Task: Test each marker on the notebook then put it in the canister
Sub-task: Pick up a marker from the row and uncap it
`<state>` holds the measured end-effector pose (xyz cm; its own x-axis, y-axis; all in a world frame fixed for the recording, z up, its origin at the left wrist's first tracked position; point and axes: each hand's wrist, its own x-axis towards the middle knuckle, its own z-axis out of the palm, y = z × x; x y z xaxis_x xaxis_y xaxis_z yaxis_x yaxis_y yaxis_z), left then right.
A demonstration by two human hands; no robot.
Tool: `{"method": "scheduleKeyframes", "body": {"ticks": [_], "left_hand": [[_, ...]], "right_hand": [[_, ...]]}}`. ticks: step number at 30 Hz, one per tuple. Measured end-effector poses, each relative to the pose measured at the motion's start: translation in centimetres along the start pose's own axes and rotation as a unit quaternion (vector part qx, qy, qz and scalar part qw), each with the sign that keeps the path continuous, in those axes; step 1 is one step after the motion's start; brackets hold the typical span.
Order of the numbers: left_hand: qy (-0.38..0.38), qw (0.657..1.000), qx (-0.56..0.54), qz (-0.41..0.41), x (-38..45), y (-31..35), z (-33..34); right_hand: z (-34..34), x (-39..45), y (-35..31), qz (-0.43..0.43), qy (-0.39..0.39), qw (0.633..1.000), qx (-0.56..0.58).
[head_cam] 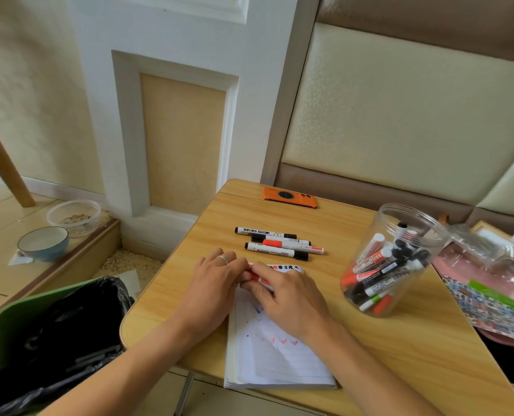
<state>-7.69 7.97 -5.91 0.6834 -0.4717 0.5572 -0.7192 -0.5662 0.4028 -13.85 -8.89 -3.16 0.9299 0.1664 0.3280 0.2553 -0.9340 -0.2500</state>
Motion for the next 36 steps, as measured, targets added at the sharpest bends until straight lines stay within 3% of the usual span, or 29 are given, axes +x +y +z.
{"method": "scheduleKeyframes", "body": {"ticks": [6, 11, 17, 26, 32, 36], "left_hand": [[-0.044, 0.999, 0.004, 0.020, 0.4, -0.7, -0.5], [-0.060, 0.994, -0.091, -0.021, 1.7, -2.1, -1.8], [-0.021, 0.994, -0.043, -0.102, 3.3, -3.0, -0.4], [-0.035, 0.993, 0.035, -0.111, 4.6, -2.6, 2.4], [-0.056, 0.991, 0.027, -0.118, 4.0, -2.5, 2.2], [-0.088, 0.988, -0.030, -0.121, 2.4, -1.9, 1.3]], "right_hand": [[-0.3, 0.0, -0.1, 0.029, -0.005, 0.999, 0.015], [0.5, -0.3, 0.2, 0.081, 0.018, 0.996, 0.041], [0.8, -0.4, 0.3, 0.113, 0.038, 0.991, 0.059], [0.9, -0.6, -0.1, 0.088, 0.029, 0.996, 0.006], [1.0, -0.5, 0.1, 0.084, 0.037, 0.996, 0.012], [0.6, -0.4, 0.1, 0.117, 0.043, 0.988, 0.091]]}}
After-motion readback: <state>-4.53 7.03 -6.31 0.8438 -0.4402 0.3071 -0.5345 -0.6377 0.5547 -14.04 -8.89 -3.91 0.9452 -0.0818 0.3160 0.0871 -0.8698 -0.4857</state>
